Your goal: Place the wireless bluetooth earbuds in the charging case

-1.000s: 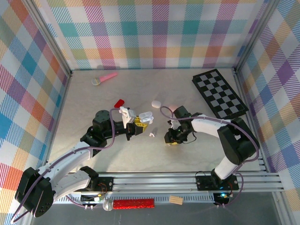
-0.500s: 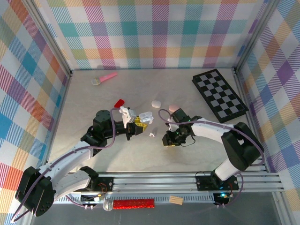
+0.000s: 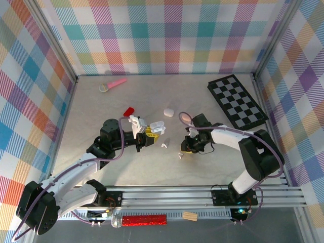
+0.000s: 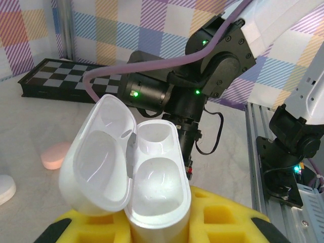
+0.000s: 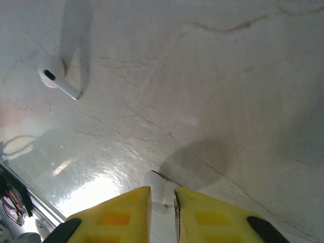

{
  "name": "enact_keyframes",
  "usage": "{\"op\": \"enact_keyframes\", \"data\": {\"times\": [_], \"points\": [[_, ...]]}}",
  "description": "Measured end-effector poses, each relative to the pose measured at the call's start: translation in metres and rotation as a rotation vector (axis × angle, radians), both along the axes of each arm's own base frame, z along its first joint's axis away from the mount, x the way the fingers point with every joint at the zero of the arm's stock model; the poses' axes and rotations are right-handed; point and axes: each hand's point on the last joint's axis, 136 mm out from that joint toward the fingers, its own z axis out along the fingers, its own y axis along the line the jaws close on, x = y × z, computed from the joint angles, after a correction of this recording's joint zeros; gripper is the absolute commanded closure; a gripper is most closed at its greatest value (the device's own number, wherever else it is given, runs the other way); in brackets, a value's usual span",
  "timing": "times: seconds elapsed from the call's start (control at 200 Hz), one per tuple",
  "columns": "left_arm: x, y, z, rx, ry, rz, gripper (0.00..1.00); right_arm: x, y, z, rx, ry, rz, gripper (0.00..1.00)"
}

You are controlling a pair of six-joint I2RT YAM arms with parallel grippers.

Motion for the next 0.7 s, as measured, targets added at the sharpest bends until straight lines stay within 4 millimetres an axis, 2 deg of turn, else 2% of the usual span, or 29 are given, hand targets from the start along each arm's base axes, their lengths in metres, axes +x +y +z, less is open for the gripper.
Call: {"op": "enact_keyframes", "data": {"times": [0.195,0.425,0.525,0.695], "points": [[0.0,0.0,0.0,0.001,-0.002,0.0,1.0,-0.007,-0.001,-0.007,0.006,0.027,-0.006,0.81],[0.0,0.0,0.0,0.002,-0.002,0.0,1.0,-0.006,0.003,-0.011,0.025,0.042,-0.011,0.81],[0.0,0.0,0.0,0.002,-0.001,0.0,1.0,-0.005,0.005,-0.01,0.038,0.04,-0.013,0.85],[0.0,0.0,-0.001,0.003,0.0,0.0,1.0,-0.003,0.008,-0.01,0.057,0.042,-0.027,0.97]]}}
